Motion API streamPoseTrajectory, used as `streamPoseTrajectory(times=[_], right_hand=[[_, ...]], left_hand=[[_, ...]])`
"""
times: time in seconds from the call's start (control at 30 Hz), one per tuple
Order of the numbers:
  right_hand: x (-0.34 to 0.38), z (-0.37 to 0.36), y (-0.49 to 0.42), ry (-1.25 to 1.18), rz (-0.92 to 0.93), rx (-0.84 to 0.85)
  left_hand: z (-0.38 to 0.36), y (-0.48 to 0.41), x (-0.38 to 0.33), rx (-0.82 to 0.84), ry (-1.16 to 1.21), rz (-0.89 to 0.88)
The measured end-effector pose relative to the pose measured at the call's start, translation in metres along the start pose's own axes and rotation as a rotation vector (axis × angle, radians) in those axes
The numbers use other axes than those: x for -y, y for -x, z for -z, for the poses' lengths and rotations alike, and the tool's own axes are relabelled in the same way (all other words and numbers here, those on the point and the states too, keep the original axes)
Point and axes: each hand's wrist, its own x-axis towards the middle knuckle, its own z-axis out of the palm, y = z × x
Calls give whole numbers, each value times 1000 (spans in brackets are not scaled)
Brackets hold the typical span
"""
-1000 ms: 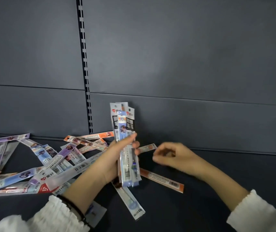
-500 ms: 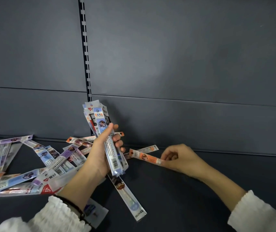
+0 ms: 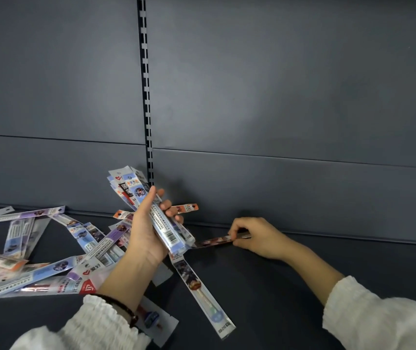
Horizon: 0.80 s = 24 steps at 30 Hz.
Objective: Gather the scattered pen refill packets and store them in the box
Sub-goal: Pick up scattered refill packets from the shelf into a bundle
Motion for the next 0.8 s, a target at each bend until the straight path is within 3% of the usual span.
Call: streamPoseTrajectory(times=[0.13, 0.23, 0.4, 0.53, 0.8], right_hand=[[2, 16, 13, -32, -75, 14], [-3, 25, 22, -134, -138, -86], [0, 35, 30, -759, -251, -313], [18, 32, 28, -1061, -240, -324], [55, 3, 33, -1160, -213, -182]], left_hand=[[-3, 1, 3, -2, -11, 16], [-6, 2, 7, -16, -43, 38], [-11, 7, 13, 9, -259, 82], [-15, 15, 24, 129, -445, 131], [-22, 28, 38, 190, -614, 152]])
